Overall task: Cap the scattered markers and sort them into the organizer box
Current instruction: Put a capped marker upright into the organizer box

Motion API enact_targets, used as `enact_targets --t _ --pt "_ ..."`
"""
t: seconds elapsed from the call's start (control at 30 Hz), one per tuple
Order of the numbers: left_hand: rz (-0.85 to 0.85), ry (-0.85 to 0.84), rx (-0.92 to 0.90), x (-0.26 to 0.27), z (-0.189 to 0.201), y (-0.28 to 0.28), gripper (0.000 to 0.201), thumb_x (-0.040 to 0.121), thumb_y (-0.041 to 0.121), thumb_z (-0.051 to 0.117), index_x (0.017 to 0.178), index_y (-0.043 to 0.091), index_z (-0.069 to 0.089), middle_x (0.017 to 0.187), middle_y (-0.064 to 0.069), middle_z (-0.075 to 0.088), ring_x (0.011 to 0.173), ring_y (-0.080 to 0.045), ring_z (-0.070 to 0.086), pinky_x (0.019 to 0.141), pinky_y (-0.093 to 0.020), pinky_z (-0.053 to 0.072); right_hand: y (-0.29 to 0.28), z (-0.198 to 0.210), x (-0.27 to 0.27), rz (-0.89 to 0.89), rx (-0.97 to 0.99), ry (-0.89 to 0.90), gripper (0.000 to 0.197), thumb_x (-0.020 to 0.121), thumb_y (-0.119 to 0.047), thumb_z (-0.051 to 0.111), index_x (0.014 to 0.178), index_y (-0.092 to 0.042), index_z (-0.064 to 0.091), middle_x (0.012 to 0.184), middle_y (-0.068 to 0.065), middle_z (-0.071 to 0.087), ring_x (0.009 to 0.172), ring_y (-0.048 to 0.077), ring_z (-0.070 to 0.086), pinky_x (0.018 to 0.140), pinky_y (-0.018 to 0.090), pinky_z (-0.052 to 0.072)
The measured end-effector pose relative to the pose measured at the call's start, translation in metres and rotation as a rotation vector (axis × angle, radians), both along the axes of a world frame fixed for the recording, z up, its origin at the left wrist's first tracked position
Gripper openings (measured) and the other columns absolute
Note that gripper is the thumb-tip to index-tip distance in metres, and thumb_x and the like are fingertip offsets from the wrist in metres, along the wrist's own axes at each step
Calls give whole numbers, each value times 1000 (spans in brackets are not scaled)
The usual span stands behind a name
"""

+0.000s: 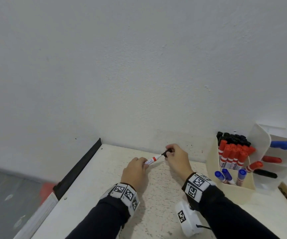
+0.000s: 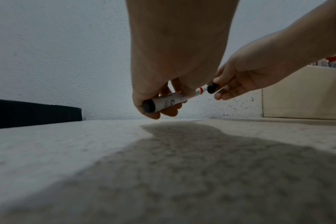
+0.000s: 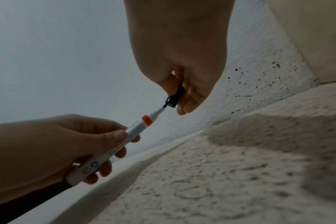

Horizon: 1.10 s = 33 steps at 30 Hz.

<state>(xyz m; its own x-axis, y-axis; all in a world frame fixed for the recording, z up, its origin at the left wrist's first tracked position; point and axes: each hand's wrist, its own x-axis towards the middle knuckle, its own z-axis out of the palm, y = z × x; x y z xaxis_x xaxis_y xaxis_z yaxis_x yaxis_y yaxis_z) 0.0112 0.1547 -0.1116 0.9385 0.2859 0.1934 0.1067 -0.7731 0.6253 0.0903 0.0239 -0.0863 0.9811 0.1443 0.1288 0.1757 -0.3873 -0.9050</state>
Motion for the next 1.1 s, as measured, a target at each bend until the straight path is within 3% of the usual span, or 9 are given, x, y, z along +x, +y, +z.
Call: enact_targets --t 0.1,0.23,0.43,0.6,0.73,0.77,0.9,1.0,1.1 --pt "-7 -12 12 -1 -1 -2 25 98 28 37 109 22 59 90 4 52 80 -15 54 79 -35 49 -8 2 -4 39 77 35 21 92 0 44 101 -15 55 103 9 59 79 14 62 65 16 52" --pt "-17 -23 43 -1 -1 -2 25 98 29 36 110 24 57 92 6 52 82 -14 54 81 -35 48 -16 3 -11 57 -66 -79 27 95 -1 39 112 -13 56 107 2 46 94 9 48 72 8 38" --pt "-55 -40 118 2 -1 2 27 99 26 35 117 24 55 90 10 45 81 -12 48 81 -29 43 -16 -5 -17 113 -109 -85 21 89 2 52 97 -17 55 96 -2 54 83 6 51 63 8 37" --pt "-80 -39 139 1 -5 2 27 98 26 36 114 28 58 88 10 46 82 -15 53 80 -32 45 -15 -6 -18 146 -91 -121 20 89 0 52 95 -16 61 95 -2 58 83 2 53 65 6 41" --pt "-156 3 -1 5 -2 3 25 98 27 39 111 23 60 87 9 54 80 -12 55 75 -29 46 -14 -6 -22 183 78 3 5 90 -19 57 91 -15 60 77 1 59 63 9 51 54 14 41" --pt "-194 12 -69 5 0 3 24 98 31 40 110 22 59 81 10 56 74 -9 54 70 -27 44 -15 -5 -21 160 111 2 15 91 -26 56 82 -14 59 68 1 56 57 10 47 52 17 39" --pt "-278 37 -18 0 5 -1 24 95 45 41 85 29 55 60 9 48 55 -7 44 55 -23 33 -9 -5 -23 101 -3 -7 43 95 -39 43 57 -18 42 52 -6 35 48 9 31 48 23 27" --pt "-314 63 -155 0 6 -1 32 98 38 40 69 29 50 58 8 46 54 -9 41 57 -24 34 0 -2 -27 80 26 -53 44 94 -28 44 52 -20 35 50 -6 31 48 9 28 50 27 24" --pt "-354 70 -335 -2 11 -4 43 99 37 35 60 21 43 49 8 41 41 -4 34 49 -21 31 4 1 -29 147 91 -121 44 94 -20 45 52 -20 32 47 -11 29 46 4 25 48 20 22"
